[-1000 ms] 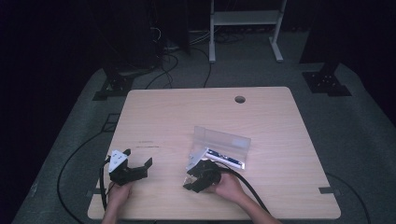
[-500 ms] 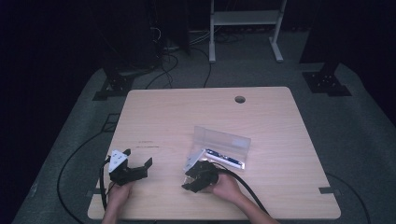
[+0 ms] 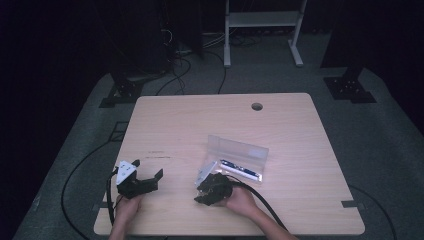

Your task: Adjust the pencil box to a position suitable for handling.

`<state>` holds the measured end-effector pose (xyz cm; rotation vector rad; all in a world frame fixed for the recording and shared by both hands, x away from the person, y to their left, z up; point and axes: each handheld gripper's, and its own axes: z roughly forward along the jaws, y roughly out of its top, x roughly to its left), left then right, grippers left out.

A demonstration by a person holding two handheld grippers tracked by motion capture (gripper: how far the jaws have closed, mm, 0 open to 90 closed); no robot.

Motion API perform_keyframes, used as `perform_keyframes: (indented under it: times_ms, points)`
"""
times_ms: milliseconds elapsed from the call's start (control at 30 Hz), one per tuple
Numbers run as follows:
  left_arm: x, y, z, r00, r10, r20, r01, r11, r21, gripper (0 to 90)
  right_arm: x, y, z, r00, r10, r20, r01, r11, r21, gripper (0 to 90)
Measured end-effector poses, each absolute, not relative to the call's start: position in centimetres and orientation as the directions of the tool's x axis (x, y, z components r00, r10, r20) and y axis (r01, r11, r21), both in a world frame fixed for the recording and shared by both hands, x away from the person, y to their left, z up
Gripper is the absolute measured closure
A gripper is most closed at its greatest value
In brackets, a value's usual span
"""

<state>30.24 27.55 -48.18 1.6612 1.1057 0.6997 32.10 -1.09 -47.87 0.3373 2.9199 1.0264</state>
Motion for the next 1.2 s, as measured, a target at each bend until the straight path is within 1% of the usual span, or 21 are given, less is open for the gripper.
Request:
perform_keyframes:
  times_ms: [533, 1200]
  points:
    - [30.3, 27.6, -48.2, 0.419, 0.906, -0.051, 0.341, -0.105, 0.934, 0.0, 32.3, -1.5, -47.1, -0.977, 0.209, 0.035, 0.184, 0.755, 0.630, 58.5]
    - [30.3, 27.6, -48.2, 0.419, 0.906, -0.053, 0.341, -0.104, 0.934, 0.0, 34.2, -2.5, -45.2, -0.967, 0.255, 0.004, 0.199, 0.746, 0.636, 58.6]
